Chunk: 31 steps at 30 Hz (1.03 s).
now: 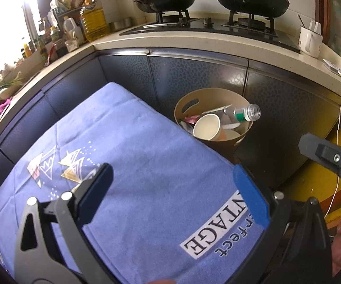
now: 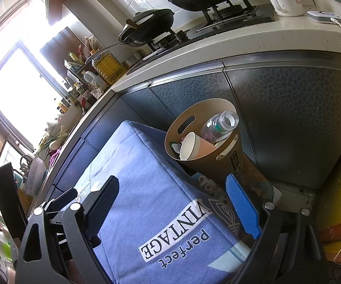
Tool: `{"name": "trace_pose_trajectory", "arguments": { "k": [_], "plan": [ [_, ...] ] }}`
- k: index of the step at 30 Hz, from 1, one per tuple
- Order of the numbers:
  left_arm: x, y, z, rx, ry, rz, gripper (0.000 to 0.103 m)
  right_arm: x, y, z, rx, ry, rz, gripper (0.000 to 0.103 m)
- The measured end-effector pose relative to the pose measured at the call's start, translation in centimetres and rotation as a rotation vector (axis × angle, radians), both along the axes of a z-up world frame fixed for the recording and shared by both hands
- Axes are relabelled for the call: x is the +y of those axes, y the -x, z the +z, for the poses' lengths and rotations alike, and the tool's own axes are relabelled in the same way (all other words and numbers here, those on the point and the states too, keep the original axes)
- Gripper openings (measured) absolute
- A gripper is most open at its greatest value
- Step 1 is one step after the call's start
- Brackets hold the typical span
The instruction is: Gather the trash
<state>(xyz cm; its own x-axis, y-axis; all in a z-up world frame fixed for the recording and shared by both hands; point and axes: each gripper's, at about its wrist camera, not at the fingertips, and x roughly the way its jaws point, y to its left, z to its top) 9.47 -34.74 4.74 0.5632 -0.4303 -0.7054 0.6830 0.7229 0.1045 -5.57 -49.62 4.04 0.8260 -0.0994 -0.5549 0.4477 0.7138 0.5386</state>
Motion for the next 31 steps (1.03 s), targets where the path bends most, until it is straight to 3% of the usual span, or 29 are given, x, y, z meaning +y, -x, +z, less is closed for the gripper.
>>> {"name": "trace_pose_trajectory", "arguments": {
  "k": [31],
  "plan": [
    [0.5, -0.1, 0.4, 0.001, 0.017, 0.013, 0.097, 0.6, -0.6, 0.0, -0.002, 0.011, 0.016, 0.089]
  ]
}}
